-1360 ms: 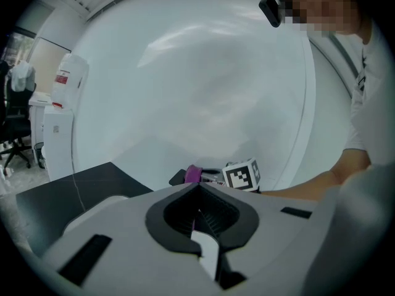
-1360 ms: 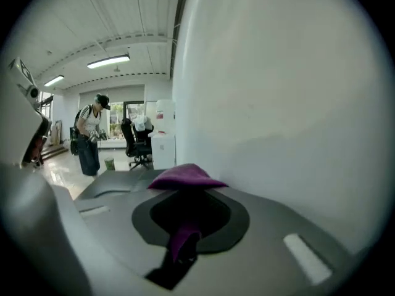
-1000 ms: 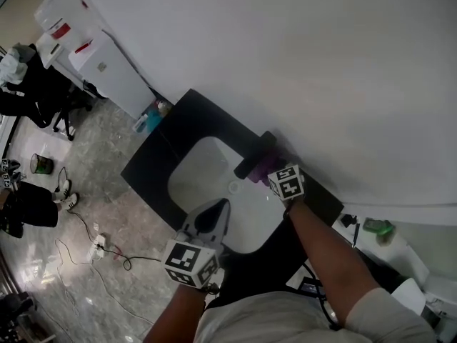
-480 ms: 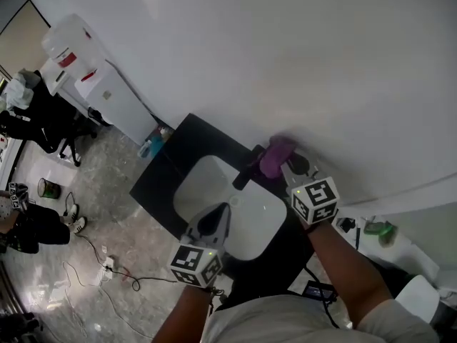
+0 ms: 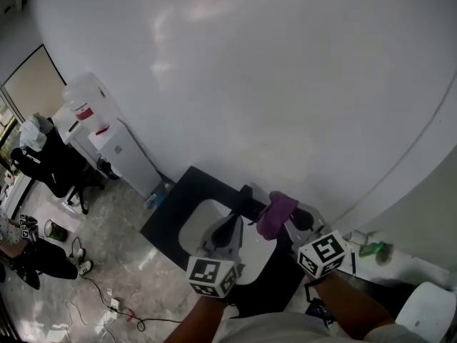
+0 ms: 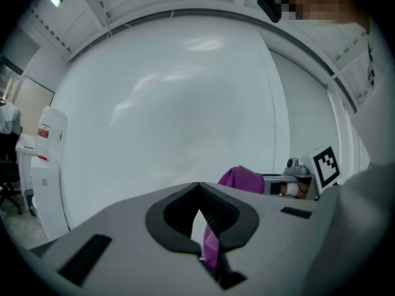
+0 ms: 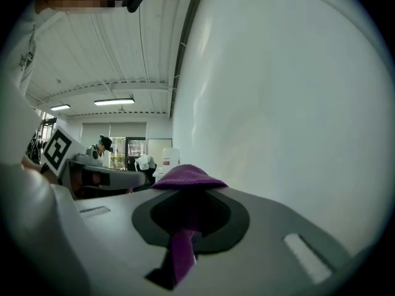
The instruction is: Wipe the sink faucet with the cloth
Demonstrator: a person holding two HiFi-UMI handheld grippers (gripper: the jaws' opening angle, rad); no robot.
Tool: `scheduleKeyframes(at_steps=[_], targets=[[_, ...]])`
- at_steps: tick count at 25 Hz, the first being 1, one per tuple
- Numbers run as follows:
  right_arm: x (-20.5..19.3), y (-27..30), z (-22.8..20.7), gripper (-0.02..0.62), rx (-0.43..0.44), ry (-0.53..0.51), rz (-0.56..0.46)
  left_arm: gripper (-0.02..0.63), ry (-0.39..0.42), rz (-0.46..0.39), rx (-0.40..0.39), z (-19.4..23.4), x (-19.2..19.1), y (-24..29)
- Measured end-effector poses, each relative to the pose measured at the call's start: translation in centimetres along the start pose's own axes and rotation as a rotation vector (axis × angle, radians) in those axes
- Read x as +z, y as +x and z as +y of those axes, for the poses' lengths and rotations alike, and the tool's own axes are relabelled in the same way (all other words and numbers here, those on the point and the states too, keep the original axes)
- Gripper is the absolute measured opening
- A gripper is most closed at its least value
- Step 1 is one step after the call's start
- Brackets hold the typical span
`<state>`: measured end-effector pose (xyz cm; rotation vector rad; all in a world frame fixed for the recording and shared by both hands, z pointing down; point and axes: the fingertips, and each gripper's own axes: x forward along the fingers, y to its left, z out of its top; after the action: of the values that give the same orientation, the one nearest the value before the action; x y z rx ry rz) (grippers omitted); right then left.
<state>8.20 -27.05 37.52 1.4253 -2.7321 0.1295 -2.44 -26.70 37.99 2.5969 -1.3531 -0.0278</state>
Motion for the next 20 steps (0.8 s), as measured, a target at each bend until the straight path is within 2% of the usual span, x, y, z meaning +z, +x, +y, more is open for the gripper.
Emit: scheduleKeyframes(at_steps=[7,20], targets=[[1.6,-3.6,2.2,0.025,-0.014,-0.015,-0.027,0.006,0.015,-0.002,-0.035,-3.8,0.8,0.0],[2.2,-3.6,1.5,0.023,-0.046,-0.018,-0.019,0.006,0.041,0.003,-0.028,-4.2,1.1,0.3]])
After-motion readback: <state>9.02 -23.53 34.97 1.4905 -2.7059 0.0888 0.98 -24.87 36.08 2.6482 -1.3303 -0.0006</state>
